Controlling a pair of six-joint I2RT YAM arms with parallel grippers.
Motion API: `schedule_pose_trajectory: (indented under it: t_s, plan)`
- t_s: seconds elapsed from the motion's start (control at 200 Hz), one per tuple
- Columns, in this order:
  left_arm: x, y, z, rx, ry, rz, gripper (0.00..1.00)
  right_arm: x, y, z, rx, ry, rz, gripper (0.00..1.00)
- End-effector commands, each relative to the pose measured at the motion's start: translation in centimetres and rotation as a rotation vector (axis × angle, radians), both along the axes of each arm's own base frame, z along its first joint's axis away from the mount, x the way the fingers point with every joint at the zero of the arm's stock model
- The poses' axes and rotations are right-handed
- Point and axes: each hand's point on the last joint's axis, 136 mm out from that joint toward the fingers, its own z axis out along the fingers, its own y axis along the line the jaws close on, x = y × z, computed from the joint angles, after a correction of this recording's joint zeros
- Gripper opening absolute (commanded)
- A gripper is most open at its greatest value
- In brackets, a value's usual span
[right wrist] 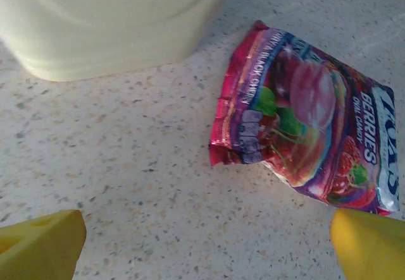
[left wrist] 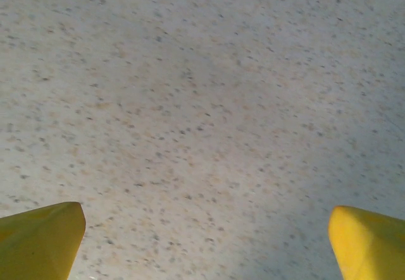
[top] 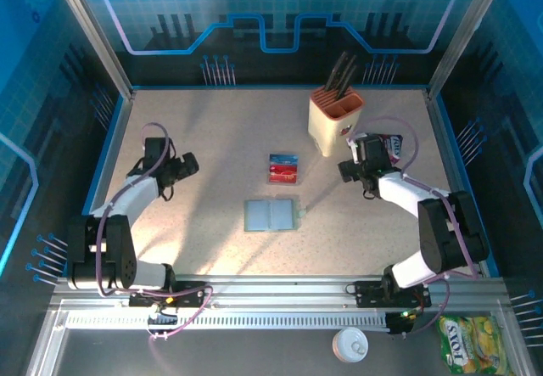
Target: Take the credit cards out of the card holder
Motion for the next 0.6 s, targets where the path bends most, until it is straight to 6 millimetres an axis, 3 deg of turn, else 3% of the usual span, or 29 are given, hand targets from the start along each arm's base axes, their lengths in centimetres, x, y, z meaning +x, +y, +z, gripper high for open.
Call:
schedule_pose_trajectory:
  t_s: [0.0,0.155,0.375,0.475,0.595]
  plan:
    - [2.1,1.8,3.4,0.140,-0.241,0.010,0.99,1.8,-1.5,2.6,0.112,-0.203,-0.078,1.00]
    - [2.5,1.9,3.1,0.192,-0.390,-0.005,0.99,1.6,-2.5,3.2,0.145,-0.294,-0.095,1.00]
    - [3.7,-0.6,3.0,0.138,-0.488,-0.145,0.99,0.6,-2.4,4.3,0.274,-0.426,-0.060,1.00]
    - [3.6,-1.0,3.1,0.133,-0.495,-0.166,0.99,0.6,-2.1,3.6,0.282,-0.441,-0.032,1.00]
    - [3.4,-3.0,3.1,0.118,-0.541,-0.287,0.99,1.2,-0.7,2.7,0.291,-0.407,0.044,1.00]
